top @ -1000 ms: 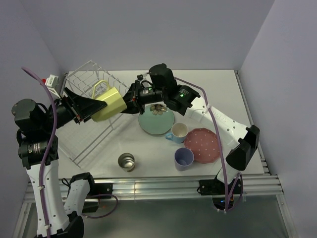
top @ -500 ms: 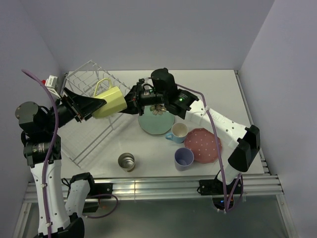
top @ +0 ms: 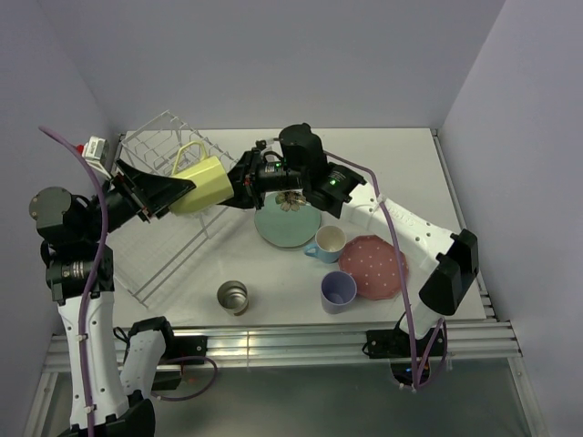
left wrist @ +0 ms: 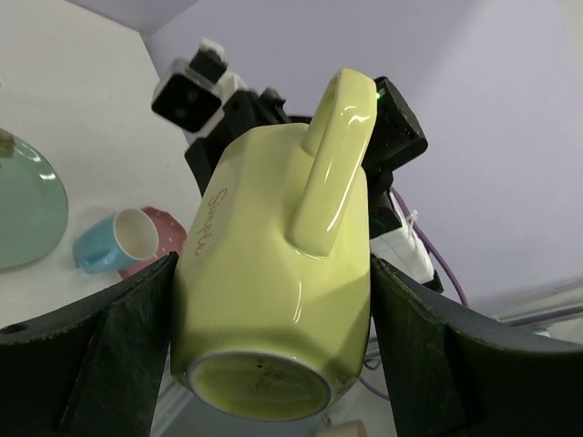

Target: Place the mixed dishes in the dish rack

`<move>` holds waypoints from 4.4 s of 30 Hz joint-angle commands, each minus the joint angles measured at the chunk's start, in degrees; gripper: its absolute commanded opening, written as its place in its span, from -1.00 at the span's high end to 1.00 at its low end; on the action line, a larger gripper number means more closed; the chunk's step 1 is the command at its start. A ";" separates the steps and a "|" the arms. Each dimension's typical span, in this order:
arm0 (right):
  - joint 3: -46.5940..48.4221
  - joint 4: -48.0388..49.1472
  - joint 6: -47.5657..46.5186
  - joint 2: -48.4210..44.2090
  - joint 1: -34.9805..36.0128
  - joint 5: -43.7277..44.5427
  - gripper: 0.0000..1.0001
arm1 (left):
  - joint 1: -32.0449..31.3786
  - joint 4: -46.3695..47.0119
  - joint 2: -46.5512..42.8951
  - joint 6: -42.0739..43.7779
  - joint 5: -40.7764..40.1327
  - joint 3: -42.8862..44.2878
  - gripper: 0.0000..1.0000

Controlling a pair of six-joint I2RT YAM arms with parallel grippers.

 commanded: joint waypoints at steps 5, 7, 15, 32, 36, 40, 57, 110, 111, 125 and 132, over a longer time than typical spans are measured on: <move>0.87 7.31 -1.27 -1.54 -1.54 -1.12 -0.18 | -0.67 15.58 -2.46 -10.51 5.52 -4.19 1.00; 0.35 8.72 -1.00 -1.72 -1.89 -1.73 -0.21 | -0.76 17.79 -2.38 -12.09 5.96 -4.90 0.99; -5.09 8.37 -1.62 -5.66 -4.08 -2.96 -0.46 | -0.67 13.76 -0.10 -7.62 6.40 -1.48 0.99; -24.08 -1.02 -12.76 -22.35 -17.70 -4.81 -0.48 | 0.64 -0.18 5.34 0.46 -2.29 8.34 0.99; -26.20 -4.89 -18.22 -25.36 -19.90 -4.98 -0.47 | 1.70 -11.18 9.57 9.50 -10.98 15.65 1.00; -20.33 -16.73 -31.79 -22.29 -19.91 -6.83 -0.46 | 4.42 -14.54 13.61 11.98 -16.78 21.97 1.00; -14.07 -33.81 -53.12 -23.25 -19.99 -4.64 -0.43 | 11.72 -46.25 24.34 18.58 -55.20 37.37 1.00; -14.77 -47.17 -59.01 -23.42 -38.36 -0.24 -0.42 | 3.90 -40.73 58.36 20.07 -64.79 31.93 1.00; -14.86 -47.26 -59.01 -23.51 -38.45 -0.24 -0.42 | 3.81 -40.56 58.09 20.16 -64.79 31.48 0.99; -16.27 -46.74 -58.22 -24.22 -39.24 -0.85 -0.42 | 7.76 -36.78 53.09 23.50 -56.45 22.44 1.00; -16.18 -46.74 -57.87 -24.57 -39.24 -0.68 -0.41 | 10.75 -34.32 50.44 22.97 -49.68 17.95 1.00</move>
